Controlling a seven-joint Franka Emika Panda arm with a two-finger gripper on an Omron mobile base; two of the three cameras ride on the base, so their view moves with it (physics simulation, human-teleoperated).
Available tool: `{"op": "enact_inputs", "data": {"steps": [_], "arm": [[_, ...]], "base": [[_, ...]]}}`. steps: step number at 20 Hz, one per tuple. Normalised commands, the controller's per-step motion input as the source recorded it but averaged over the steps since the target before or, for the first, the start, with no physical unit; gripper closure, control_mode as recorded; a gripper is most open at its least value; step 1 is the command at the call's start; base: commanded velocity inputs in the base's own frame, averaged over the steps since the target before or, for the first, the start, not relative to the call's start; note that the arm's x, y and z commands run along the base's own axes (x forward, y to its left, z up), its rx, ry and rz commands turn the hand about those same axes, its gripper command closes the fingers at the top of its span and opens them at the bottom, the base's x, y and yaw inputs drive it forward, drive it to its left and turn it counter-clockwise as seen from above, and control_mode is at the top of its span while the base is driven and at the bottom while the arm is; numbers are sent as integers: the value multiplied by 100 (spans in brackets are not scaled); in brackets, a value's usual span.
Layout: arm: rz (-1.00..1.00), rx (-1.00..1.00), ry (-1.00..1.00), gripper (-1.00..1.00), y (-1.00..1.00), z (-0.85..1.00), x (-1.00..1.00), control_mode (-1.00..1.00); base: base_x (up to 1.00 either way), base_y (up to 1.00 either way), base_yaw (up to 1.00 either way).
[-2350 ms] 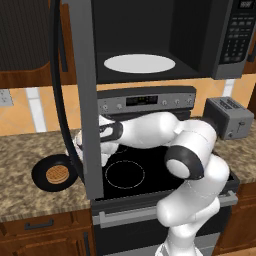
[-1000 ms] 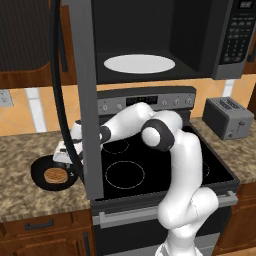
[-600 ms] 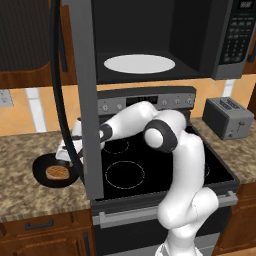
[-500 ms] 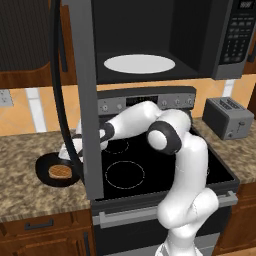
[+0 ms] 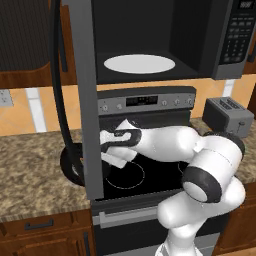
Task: Open the microwave, place the bowl with waffle inside the microwave, then close the microwave door and turn it on.
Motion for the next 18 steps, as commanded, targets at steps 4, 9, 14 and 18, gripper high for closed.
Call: {"op": "enact_inputs", "data": {"steps": [4,9,14,18], "arm": [[-1,2,-3,100,-94,100,-52,-100],[-8,0,29,100,-91,100,-18,-100],[-11,-13,42,100,-91,100,0,-100],[-12,-41,37,100,-77,100,0,-100]], "base": [[0,0,0],[0,0,0],[0,0,0],[0,0,0]]}}
